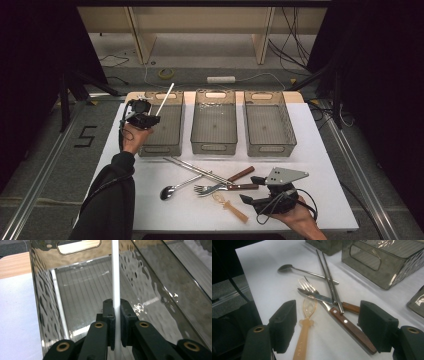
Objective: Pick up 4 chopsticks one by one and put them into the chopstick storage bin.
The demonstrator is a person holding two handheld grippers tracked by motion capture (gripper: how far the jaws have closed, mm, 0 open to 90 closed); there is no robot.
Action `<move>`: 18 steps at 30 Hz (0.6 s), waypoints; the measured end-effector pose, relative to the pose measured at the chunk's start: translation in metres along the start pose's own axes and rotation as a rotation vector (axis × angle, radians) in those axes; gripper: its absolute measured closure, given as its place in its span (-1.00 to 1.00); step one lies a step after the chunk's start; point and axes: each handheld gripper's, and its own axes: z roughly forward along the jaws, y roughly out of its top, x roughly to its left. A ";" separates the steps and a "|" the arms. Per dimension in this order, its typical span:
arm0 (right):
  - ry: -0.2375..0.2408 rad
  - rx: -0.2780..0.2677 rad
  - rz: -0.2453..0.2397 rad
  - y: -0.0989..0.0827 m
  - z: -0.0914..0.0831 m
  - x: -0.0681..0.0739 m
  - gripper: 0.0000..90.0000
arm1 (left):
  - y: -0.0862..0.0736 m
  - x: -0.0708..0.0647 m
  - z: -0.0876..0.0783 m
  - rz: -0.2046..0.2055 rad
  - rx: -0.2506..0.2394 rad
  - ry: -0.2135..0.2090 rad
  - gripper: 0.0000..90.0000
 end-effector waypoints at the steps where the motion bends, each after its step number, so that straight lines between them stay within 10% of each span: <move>1: 0.001 0.000 0.000 0.000 0.000 0.000 -0.29 | 0.000 0.000 0.001 0.002 0.005 0.002 0.87; 18: 0.011 0.005 -0.002 0.001 0.001 0.001 -0.28 | -0.003 0.002 0.014 -0.009 0.030 0.006 0.66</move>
